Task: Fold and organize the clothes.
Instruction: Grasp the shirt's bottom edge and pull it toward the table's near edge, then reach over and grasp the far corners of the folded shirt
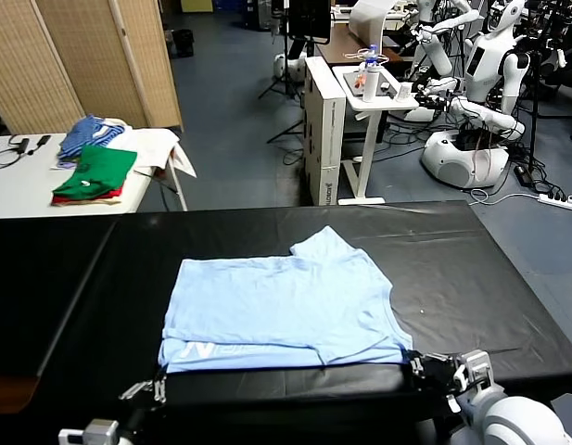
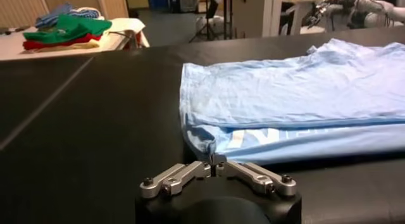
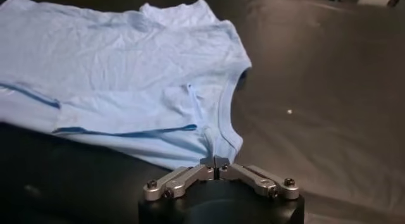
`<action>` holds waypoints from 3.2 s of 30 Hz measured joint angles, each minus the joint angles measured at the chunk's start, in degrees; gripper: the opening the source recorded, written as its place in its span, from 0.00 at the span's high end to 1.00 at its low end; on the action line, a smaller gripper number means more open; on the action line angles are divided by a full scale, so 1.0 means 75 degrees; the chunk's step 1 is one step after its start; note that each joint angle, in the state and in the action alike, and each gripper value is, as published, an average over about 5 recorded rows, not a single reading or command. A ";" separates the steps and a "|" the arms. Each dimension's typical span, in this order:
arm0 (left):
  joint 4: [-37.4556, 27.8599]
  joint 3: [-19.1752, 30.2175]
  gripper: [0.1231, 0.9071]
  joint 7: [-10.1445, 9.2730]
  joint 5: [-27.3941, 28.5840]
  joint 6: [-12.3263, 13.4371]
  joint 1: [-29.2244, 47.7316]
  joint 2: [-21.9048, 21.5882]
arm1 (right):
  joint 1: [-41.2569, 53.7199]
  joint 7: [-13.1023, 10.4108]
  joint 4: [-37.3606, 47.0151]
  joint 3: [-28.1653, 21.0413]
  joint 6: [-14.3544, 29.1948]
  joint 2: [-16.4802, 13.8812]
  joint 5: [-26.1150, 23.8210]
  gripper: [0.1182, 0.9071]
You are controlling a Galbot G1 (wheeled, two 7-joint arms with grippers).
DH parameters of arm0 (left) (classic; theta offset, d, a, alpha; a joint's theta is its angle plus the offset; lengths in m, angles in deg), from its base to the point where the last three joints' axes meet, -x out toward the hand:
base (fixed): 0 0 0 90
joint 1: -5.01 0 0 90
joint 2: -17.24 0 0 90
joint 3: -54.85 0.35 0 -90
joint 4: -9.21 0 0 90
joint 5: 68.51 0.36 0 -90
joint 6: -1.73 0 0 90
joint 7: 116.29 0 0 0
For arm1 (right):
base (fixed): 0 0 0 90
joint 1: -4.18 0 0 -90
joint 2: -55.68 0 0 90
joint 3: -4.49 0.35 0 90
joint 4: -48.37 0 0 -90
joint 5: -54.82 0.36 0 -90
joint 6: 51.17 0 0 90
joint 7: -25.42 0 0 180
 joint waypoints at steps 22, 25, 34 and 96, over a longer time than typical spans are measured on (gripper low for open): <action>-0.0152 -0.0060 0.00 -0.0890 -0.3336 -0.1456 0.2734 -0.1070 | 0.4239 -0.0775 0.1598 -0.1553 -0.0207 0.0281 0.1255 0.00; -0.0592 0.0171 0.00 -0.1027 -0.3952 -0.1677 0.3619 -0.1267 | 0.5113 -0.0753 0.2150 -0.2121 -0.0208 0.0554 0.1052 0.00; -0.2090 0.1266 0.00 -0.1126 -0.4417 -0.1905 0.5840 -0.1609 | 0.7071 -0.0544 0.4090 -0.3537 -0.0210 0.1557 0.0335 0.00; -0.5192 0.2454 0.62 -0.0550 -0.4252 -0.2297 0.8008 -0.1420 | 0.8996 0.0562 0.7612 -0.4887 0.0089 0.3284 -0.0719 0.83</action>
